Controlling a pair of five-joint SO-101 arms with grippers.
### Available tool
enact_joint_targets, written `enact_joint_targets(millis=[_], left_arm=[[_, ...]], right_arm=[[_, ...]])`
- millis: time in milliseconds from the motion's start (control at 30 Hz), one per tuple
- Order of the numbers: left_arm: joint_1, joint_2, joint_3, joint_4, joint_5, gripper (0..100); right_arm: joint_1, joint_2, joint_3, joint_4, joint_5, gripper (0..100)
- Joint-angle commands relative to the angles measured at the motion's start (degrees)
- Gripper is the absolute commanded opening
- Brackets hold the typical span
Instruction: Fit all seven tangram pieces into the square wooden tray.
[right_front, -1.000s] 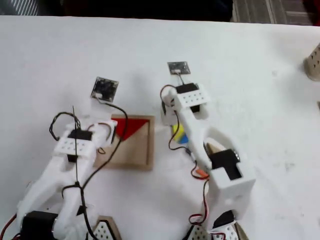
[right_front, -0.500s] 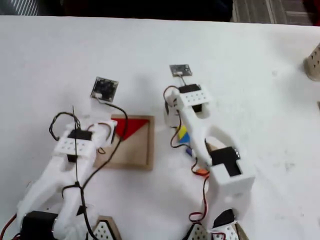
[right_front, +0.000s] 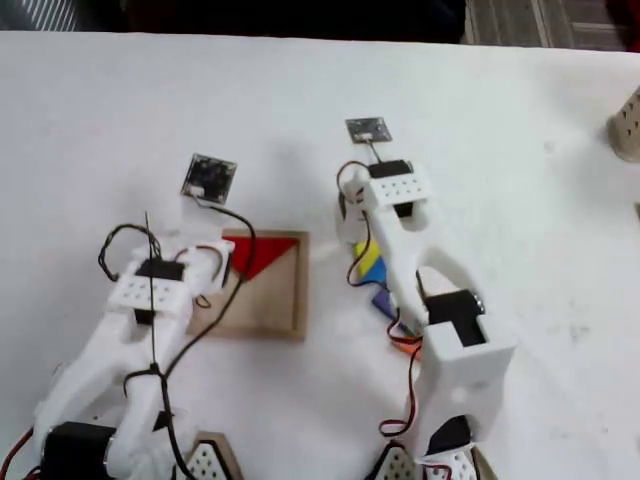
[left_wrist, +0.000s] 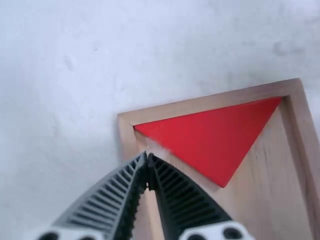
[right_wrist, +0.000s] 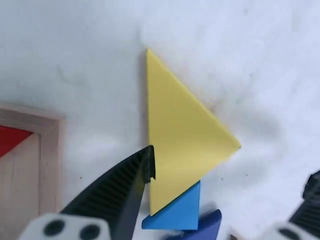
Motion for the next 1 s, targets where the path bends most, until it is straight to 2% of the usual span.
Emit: enact_joint_targets(millis=[0,600,700,867,967], left_arm=[[0.22,-1.98,-0.18,-0.70,-0.70,3],[0.22,-1.98,-0.18,-0.70,-0.70,3],[0.22,-1.98,-0.18,-0.70,-0.70,3],[-0.31,-1.98,-0.09,-0.70,-0.70,3],[-0.66,-1.98,-0.09,-0.70,-0.70,3]], right_arm=[[0.57,-1.19,-3.25,1.98,0.97,43.7],[0.48,4.62,-5.10,1.63,1.14,43.4],[-0.13,4.62,-5.10,1.63,1.23,37.6],[-0.22,4.70,-5.27,1.36,1.23,20.5],[-0.22,5.49,-6.68,1.45,1.23,13.9]])
